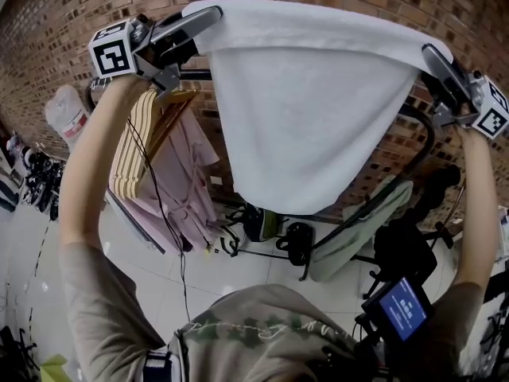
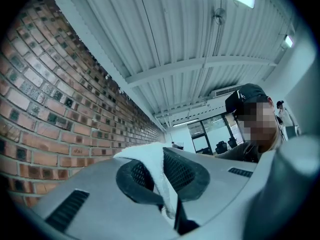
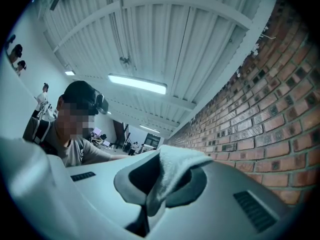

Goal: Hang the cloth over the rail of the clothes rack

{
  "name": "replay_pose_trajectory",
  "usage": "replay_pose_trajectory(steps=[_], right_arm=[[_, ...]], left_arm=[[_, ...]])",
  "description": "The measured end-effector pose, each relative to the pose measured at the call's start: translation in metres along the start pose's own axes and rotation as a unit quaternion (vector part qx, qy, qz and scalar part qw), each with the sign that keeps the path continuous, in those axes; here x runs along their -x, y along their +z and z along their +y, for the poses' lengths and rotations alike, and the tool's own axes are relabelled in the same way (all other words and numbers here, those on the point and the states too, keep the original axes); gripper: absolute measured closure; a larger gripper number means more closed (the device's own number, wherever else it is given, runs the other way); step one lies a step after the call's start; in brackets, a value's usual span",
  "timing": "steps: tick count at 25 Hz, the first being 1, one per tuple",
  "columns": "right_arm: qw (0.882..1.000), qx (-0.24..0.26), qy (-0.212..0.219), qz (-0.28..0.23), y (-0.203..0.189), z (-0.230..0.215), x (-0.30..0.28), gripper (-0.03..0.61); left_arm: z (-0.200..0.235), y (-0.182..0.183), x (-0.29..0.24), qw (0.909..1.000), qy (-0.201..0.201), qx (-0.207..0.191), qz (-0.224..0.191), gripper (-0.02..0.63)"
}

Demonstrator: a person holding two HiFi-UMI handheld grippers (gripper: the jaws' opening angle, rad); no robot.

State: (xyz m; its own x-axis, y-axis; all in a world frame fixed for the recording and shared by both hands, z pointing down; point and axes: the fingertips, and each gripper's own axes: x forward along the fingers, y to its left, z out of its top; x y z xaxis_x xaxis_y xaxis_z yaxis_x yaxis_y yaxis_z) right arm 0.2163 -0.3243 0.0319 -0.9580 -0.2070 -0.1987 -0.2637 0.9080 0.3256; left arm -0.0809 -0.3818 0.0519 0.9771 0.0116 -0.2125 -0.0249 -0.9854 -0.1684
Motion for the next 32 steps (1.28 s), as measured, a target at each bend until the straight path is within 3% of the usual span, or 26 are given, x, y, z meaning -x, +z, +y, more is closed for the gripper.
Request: replay_pose_trajectory(steps=[10,16,19,32], right_arm=[[0.999,-0.029,0.004,-0.02,-0.003,-0.017,0.002,0.563],[0.998,-0.059,0.007,-0.025,-0.018,-0.03,0.003,0.563],[0.997,-0.072,0.006,-0.024,-0.025,-0.037,-0.001,0.563],[0.995,-0.092,-0.044,0.004,-0.037,-0.075,-0.001,0.562]], left_arm=[[0.027,0.003,-0.011,0.9999,-0.014,0.005,0.0,0.595],[0.042,-0.004,-0.013,0.998,-0.034,0.052,-0.003,0.595],[0.052,-0.009,-0.01,0.9972,-0.028,0.069,-0.006,0.595],[0.07,-0.01,-0.015,0.9973,-0.006,0.071,0.016,0.595]])
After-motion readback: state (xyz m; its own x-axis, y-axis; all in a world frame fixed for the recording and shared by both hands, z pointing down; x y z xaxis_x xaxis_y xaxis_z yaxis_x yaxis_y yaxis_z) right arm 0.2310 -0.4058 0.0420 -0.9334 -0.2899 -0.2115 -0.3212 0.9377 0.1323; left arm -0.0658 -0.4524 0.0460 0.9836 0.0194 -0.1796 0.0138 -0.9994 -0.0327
